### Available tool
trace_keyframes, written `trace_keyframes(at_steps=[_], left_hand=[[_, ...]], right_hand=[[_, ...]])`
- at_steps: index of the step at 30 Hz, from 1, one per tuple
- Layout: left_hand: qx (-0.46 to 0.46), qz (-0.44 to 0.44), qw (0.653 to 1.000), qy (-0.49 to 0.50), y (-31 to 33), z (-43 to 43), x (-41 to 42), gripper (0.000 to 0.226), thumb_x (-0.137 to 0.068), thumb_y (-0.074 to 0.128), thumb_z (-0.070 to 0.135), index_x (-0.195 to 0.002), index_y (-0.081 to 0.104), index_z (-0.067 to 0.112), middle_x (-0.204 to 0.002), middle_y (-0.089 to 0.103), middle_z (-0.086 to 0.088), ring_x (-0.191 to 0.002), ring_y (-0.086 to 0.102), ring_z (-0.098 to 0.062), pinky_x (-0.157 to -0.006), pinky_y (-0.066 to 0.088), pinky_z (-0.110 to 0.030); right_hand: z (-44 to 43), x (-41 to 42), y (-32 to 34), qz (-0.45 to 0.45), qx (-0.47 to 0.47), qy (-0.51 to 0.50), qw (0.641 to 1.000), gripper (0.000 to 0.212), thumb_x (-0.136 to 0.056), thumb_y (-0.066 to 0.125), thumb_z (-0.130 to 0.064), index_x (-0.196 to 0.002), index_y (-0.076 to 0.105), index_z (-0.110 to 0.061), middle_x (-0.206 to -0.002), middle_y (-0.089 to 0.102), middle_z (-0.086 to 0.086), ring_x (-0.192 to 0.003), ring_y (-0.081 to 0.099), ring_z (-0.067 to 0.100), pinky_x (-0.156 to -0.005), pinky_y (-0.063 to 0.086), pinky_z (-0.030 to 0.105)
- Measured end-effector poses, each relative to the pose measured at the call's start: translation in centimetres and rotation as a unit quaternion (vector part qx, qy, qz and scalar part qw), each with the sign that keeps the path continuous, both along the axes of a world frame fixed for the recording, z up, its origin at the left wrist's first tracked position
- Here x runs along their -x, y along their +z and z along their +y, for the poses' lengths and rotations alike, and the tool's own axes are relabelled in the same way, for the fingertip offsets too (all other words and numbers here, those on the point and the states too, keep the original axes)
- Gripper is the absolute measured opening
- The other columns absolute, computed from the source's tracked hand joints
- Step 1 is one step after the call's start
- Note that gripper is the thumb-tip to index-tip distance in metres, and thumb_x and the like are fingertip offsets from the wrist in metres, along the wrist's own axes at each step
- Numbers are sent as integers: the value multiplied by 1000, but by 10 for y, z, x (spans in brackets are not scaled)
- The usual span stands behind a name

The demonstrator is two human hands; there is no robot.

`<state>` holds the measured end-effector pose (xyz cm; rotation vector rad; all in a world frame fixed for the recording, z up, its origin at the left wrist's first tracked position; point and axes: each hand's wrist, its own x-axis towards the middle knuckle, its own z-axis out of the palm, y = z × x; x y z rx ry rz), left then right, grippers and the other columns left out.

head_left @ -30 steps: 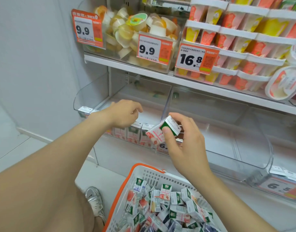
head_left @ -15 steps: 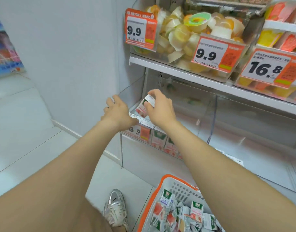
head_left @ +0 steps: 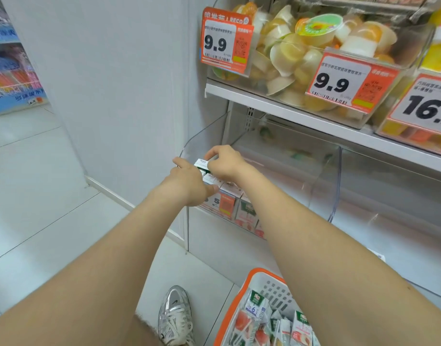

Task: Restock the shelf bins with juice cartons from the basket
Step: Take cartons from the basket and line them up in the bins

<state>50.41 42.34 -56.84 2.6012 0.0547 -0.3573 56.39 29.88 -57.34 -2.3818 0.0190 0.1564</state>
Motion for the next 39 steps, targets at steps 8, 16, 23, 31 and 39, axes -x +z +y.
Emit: trace_keyframes(at_steps=[8, 16, 23, 31, 39], left_hand=[[-52, 5, 999, 7, 1, -2, -2, 122, -96, 59, 63, -156, -16, -12, -150, 43, -24, -125, 54, -32, -94, 49, -38], [-193, -112, 973, -51, 11, -27, 19, 71, -95, 62, 56, -139, 34, 8, -137, 30, -16, -125, 35, -40, -94, 37, -45], [-182, -106, 950, -230, 11, -56, 41, 53, -100, 55, 40, -146, 36, 24, -138, 34, -10, -130, 32, -38, -104, 33, -51], [-160, -102, 950, -250, 4, -68, 40, 49, -99, 54, 13, -144, 40, 24, -130, 37, -10, -127, 33, -38, -97, 47, -49], [-159, -115, 954, -228, -2, -65, 32, 47, -99, 57, 11, -143, 42, 17, -130, 41, -13, -124, 35, -37, -90, 46, -43]], right_hand=[[-11, -2, 4, 41, 49, 67, 996, 34, -102, 46, -11, -126, 67, 2, -104, 70, 16, -92, 64, 34, -81, 52, 38], [-63, 32, 41, 25, 180, 96, 979, 38, -98, 41, -5, -129, 63, 3, -128, 68, 19, -114, 66, 38, -96, 55, 50], [-111, 99, 74, 230, 478, 167, 831, 24, -70, 67, -21, -90, 68, -9, -91, 72, 6, -78, 68, 28, -68, 54, 34], [-130, 97, 57, 195, 463, 190, 844, 49, -89, 78, -25, -133, 64, -11, -114, 74, 6, -88, 76, 23, -87, 63, 47], [-127, 105, 52, 179, 473, 182, 843, 9, -91, 45, -9, -95, 52, -8, -103, 61, 15, -75, 54, 29, -64, 46, 37]])
